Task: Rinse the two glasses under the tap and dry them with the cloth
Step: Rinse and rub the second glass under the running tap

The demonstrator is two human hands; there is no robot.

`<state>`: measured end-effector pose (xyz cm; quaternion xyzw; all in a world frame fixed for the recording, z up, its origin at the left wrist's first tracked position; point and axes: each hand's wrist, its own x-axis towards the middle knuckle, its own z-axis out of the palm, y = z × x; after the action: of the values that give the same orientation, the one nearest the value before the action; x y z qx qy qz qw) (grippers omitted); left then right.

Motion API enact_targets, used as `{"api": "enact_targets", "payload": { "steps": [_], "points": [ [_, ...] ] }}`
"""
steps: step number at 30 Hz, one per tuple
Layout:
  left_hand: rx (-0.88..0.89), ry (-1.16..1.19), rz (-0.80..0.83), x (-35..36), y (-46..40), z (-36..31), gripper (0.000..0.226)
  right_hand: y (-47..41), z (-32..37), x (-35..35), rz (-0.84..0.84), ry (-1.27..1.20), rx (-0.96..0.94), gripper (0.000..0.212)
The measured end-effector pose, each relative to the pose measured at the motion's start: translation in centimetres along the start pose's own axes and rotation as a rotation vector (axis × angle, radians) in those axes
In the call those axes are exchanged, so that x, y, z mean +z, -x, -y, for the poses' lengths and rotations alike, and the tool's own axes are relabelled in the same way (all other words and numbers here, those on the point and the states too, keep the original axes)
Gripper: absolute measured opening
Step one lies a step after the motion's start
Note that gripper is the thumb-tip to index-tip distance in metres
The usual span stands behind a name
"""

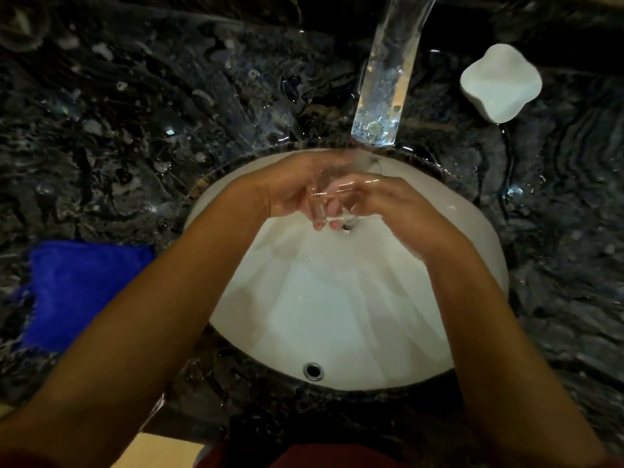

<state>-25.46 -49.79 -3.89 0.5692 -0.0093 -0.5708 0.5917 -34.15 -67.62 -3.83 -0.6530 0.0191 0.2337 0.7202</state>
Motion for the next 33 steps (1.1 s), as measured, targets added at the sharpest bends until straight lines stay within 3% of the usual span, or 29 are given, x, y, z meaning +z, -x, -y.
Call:
{"api": "enact_targets", "payload": {
  "steps": [2,6,11,15,19,22,24,27,30,33],
  "points": [
    [0.048,-0.063,-0.044,-0.1,0.0,-0.2,0.026,-0.6,0.1,0.2,-0.092,-0.045,0.002,0.022],
    [0.084,0.065,-0.173,0.7,0.3,0.0,0.042,-0.9,-0.8,0.1,-0.459,-0.115,-0.020,0.027],
    [0.075,0.197,-0.029,2.0,1.2,1.7,0.039,-0.4,-2.0,1.7,-0.700,-0.226,0.003,0.006],
    [0.027,0.105,-0.044,2.1,1.4,2.0,0.058,-1.0,-2.3,2.1,-0.766,-0.292,0.109,0.018],
    [0.223,-0.117,-0.292,3.1,1.2,2.6,0.034,-2.5,-1.6,2.6,-0.765,-0.578,0.424,0.032],
    [0.311,-0.412,-0.447,3.3,1.3,3.2,0.031,-3.2,-1.4,2.5,-0.687,-0.778,0.515,0.033],
    [0.264,-0.491,-0.502,3.2,1.1,3.2,0.044,-3.2,-1.4,2.7,-0.669,-0.729,0.502,0.032],
    [0.180,-0.438,-0.551,3.3,0.2,2.7,0.051,-2.6,-1.3,3.3,-0.672,-0.461,0.491,0.037],
    [0.116,-0.206,-0.510,3.9,-0.9,2.6,0.042,-2.2,-1.3,3.1,-0.734,-0.252,0.452,0.037],
    [0.079,0.092,-0.547,3.5,-1.1,2.7,0.036,-1.5,-1.7,3.1,-0.724,-0.034,0.195,0.024]
  ]
}}
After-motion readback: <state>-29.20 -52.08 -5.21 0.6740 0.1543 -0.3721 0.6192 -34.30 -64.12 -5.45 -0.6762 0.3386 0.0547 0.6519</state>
